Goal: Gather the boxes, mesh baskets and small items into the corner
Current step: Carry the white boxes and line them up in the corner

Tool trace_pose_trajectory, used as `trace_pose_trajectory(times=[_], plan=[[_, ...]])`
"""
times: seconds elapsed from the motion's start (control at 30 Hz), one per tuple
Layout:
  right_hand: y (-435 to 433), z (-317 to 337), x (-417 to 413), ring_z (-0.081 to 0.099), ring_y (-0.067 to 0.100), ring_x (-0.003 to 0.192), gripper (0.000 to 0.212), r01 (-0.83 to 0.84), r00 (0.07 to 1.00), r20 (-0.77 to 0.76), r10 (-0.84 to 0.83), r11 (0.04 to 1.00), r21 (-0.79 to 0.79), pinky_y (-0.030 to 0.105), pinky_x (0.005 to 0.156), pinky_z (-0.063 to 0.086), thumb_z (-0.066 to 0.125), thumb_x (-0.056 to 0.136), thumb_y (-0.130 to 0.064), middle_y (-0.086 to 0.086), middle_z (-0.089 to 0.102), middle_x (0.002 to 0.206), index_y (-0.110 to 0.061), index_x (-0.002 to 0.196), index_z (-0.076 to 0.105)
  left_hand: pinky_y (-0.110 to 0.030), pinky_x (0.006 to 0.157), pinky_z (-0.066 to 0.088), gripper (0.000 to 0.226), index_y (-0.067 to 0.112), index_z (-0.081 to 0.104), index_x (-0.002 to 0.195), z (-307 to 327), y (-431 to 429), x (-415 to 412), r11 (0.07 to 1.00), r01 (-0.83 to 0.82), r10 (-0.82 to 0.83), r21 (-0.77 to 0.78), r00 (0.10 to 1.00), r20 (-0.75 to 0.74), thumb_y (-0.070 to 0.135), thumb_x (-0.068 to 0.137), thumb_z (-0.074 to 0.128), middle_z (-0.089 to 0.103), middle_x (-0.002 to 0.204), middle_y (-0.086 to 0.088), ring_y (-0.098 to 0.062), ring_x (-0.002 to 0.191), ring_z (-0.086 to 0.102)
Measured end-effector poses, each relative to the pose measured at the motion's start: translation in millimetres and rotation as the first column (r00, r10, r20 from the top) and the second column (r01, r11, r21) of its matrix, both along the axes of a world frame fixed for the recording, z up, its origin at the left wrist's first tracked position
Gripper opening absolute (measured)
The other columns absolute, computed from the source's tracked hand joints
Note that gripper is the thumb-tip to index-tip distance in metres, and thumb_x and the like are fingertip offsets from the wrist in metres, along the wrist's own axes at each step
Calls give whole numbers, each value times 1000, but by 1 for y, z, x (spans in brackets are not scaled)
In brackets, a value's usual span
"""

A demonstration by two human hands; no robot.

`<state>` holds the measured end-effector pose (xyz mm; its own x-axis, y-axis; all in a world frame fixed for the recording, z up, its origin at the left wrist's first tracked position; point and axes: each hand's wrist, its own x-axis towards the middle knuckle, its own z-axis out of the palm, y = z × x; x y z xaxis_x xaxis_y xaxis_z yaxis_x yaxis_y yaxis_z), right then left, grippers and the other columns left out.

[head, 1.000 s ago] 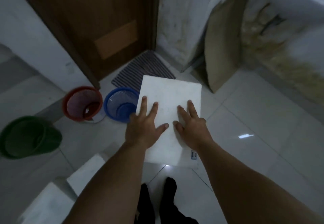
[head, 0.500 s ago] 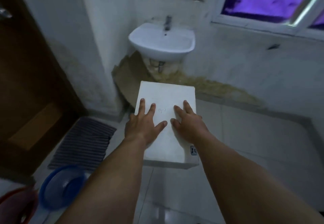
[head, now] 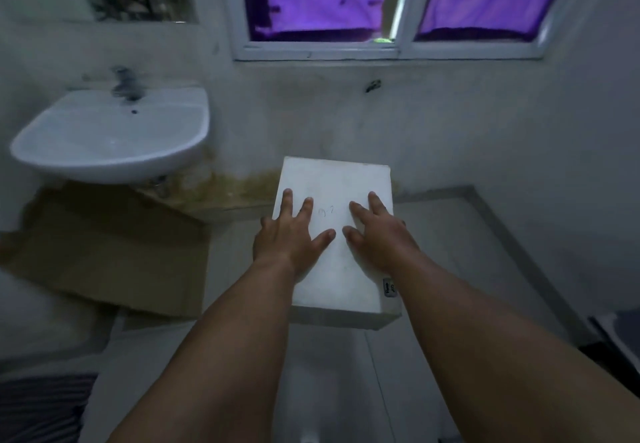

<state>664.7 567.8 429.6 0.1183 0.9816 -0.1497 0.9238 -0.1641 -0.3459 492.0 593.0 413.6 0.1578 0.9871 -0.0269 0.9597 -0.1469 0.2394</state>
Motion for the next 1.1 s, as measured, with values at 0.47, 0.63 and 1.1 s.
trace_pose_trajectory(times=[0.47, 0.63, 1.1], plan=[[129, -14, 171, 18, 34, 147, 62, 553, 832, -61, -552, 833, 6, 50, 115, 24, 35, 97, -56, -4, -3, 164, -36, 153, 18, -55, 108, 36, 85, 37, 3, 155, 11, 226, 213, 791, 611, -611, -36, 784, -114, 80, 85, 26, -12, 163, 2, -45, 140, 26], [125, -31, 254, 18, 37, 146, 62, 687, 725, -61, -686, 726, 1, 52, 114, 28, 33, 95, -58, -7, -4, 164, -38, 152, 18, -51, 105, 38, 84, 34, 2, 155, 0, 240, 313, 662, 748, -745, -38, 653, -136, 77, 87, 27, -12, 163, 2, -43, 138, 30], [96, -61, 474, 17, 29, 148, 62, 842, 528, -62, -847, 532, -93, 48, 116, 28, 36, 99, -53, -4, -4, 164, -32, 154, 17, -49, 103, 39, 86, 35, 7, 154, -42, 241, 583, 441, 882, -898, -167, 432, -84, 79, 84, 32, -8, 164, 3, -43, 137, 29]])
